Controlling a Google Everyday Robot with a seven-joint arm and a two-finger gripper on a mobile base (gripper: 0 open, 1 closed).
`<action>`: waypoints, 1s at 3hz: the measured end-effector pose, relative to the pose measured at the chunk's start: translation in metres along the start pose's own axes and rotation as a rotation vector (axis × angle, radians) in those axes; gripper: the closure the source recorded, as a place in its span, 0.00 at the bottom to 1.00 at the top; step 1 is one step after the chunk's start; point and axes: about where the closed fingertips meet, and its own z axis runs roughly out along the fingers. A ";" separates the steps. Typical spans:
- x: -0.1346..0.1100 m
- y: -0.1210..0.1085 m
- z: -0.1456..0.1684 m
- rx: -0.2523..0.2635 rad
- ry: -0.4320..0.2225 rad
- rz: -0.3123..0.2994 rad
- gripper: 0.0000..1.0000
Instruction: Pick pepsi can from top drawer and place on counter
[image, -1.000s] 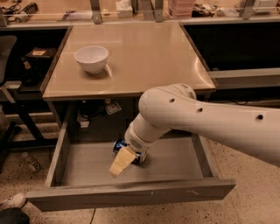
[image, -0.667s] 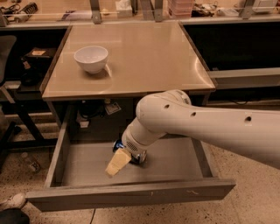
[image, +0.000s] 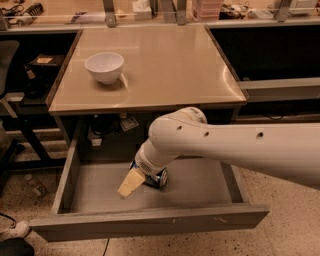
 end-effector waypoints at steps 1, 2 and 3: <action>0.003 -0.015 0.015 0.025 0.010 0.000 0.00; 0.012 -0.026 0.030 0.035 0.024 0.013 0.00; 0.021 -0.036 0.043 0.040 0.037 0.024 0.00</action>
Offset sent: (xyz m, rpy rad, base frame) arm 0.0331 -0.0186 -0.0580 -0.0527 0.0005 -0.0490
